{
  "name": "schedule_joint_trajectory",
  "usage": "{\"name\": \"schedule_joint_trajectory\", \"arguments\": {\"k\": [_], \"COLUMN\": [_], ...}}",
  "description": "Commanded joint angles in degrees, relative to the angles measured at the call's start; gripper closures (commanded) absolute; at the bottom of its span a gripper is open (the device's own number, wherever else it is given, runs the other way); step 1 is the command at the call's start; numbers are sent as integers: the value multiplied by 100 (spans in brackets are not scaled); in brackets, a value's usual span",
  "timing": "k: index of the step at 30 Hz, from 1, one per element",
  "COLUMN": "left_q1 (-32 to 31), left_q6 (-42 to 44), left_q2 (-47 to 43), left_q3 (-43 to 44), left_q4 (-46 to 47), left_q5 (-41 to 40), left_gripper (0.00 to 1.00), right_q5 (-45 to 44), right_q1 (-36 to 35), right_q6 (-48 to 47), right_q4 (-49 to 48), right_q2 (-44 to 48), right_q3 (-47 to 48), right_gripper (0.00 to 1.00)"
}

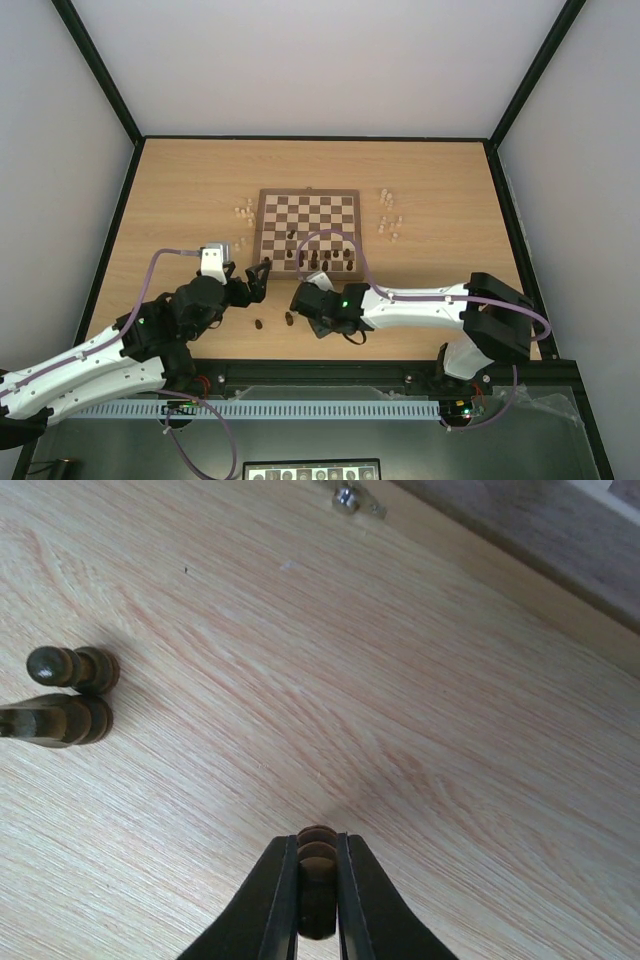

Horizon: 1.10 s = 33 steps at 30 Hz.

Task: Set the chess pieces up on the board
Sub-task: Pick up the chess piece at the center of the board, then place the chess piece on the chessboard.

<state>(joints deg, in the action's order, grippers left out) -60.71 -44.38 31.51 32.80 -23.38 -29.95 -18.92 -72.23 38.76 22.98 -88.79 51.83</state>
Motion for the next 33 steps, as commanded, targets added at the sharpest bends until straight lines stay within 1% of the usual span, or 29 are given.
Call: {"name": "schedule_joint_trajectory", "arguments": {"k": [1, 7, 10, 15, 23, 27, 33], "left_q1": [59, 133, 202, 578, 1513, 1725, 1872], "left_q6": [52, 73, 106, 226, 449, 531, 593], "left_q2": [29, 38, 79, 329, 518, 540, 555], "left_q3": [-55, -94, -106, -172, -488, -549, -566], "left_q4": [106, 106, 146, 318, 710, 784, 835], "left_q5": [-32, -28, -15, 276, 1209, 1402, 1552], "left_gripper": [1, 1, 1, 1, 0, 0, 1], "right_q5": [-192, -219, -232, -252, -239, -180, -104], "right_q1": [142, 456, 655, 1108, 1707, 1870, 2083], "right_q6": [-108, -213, -471, -700, -984, -1066, -1159], "right_q4": [430, 580, 640, 680, 608, 463, 255], "right_q2": [267, 481, 551, 524, 169, -90, -519], "right_q3": [159, 338, 474, 647, 982, 1080, 1148], "right_gripper": [91, 91, 91, 91, 91, 91, 91]}}
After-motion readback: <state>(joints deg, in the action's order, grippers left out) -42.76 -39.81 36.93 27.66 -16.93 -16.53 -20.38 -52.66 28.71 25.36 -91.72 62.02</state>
